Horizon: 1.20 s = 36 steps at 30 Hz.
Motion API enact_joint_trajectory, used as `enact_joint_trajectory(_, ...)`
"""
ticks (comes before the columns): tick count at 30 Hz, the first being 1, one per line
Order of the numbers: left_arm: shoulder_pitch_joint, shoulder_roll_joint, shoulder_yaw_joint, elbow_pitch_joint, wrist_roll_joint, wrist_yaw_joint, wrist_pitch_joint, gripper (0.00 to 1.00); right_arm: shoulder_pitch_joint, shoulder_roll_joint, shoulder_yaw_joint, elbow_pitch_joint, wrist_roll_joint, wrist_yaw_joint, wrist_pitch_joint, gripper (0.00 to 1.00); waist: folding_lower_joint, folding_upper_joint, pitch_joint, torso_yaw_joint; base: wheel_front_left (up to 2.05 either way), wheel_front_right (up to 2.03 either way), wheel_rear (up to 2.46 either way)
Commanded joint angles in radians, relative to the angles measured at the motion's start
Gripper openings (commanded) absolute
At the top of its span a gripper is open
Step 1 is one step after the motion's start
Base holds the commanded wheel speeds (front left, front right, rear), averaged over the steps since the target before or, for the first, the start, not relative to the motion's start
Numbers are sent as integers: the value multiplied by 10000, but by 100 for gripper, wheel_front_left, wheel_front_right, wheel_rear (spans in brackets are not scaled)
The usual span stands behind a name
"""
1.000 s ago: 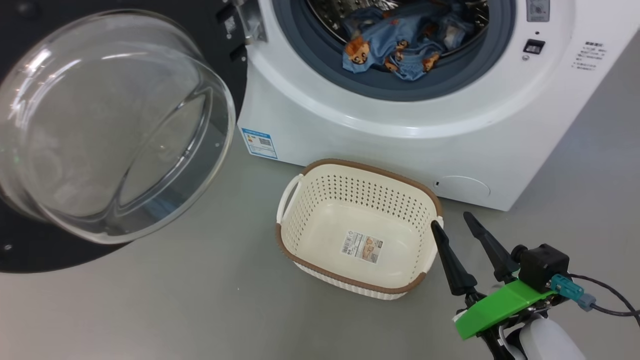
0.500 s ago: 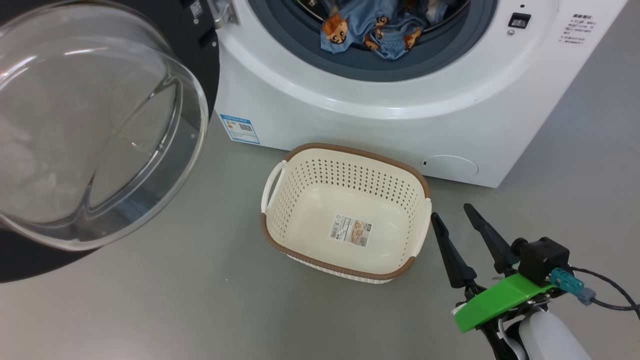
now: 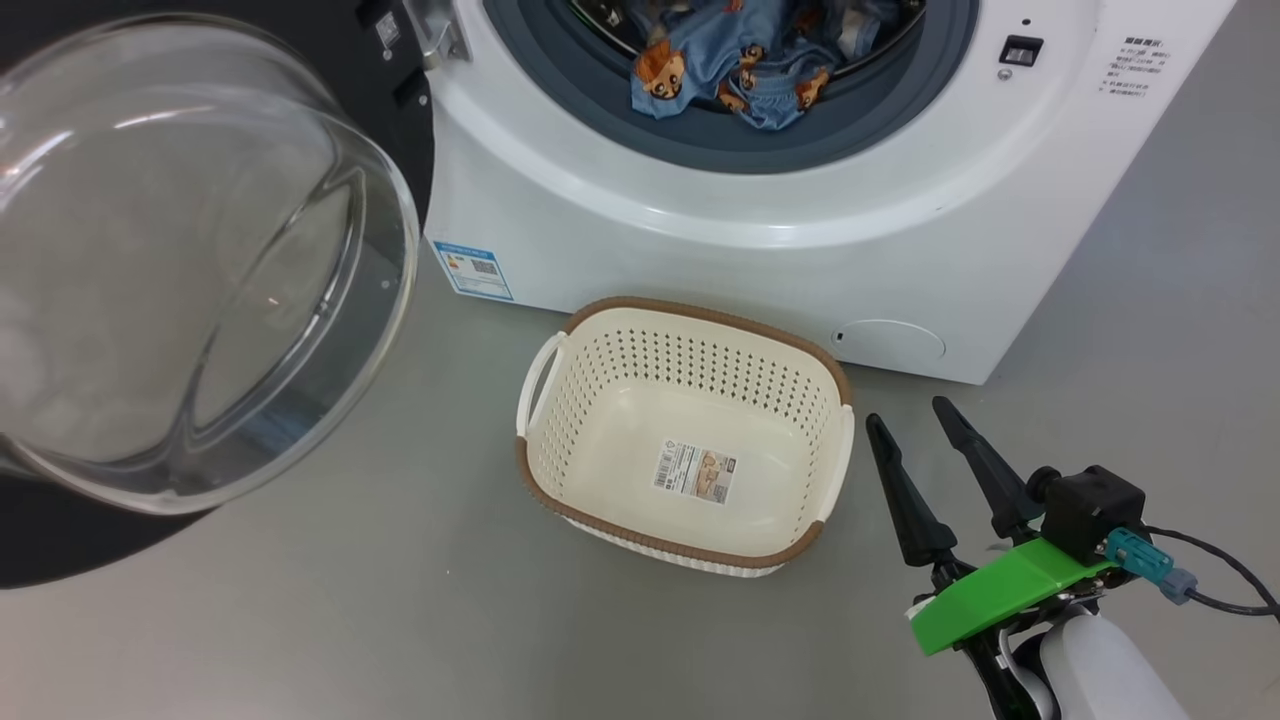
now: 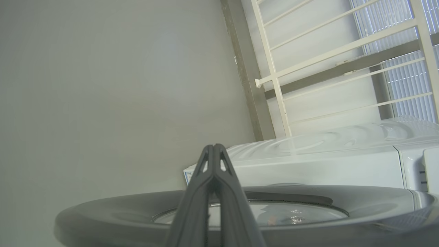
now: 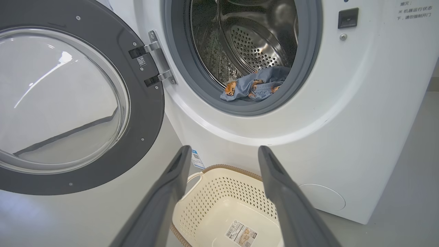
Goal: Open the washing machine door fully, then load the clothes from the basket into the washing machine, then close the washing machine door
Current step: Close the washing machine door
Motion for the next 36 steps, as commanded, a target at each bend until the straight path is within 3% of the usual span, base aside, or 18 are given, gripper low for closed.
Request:
enact_joint_trajectory(1, 19, 511, -66, -199, 41, -281, 496, 0, -3, 106, 193, -206, -79, 16, -48, 100, 0, -1, -135, 50, 0, 0, 0)
enact_joint_trajectory(6, 270, 389, -314, -426, -74, -572, 1687, 0, 133, 159, 183, -211, 37, 16, -48, 100, 0, -1, -419, 150, 0, 0, 0)
enact_joint_trajectory(16, 987, 192, -425, -1288, -580, -687, 3621, 0, 484, 306, 170, -190, 274, 16, -48, 100, 0, -1, -1053, 295, 0, 0, 0)
enact_joint_trajectory(23, 1772, -411, -432, -2523, -1165, -633, 5178, 0, 778, 399, 204, -144, 452, 16, -48, 100, 0, -1, -1506, 384, 0, 0, 0)
enact_joint_trajectory(32, 3203, -1403, -146, -5408, -2085, 697, 6779, 0, 1005, 336, 319, -178, 643, 16, -48, 100, 0, -1, -1852, 238, 0, 0, 0)
enact_joint_trajectory(36, 4282, -2030, -166, -7788, -2426, 1692, 7474, 0, 1160, 310, 320, -192, 711, 16, -48, 100, 0, -1, -2008, 99, 0, 0, 0)
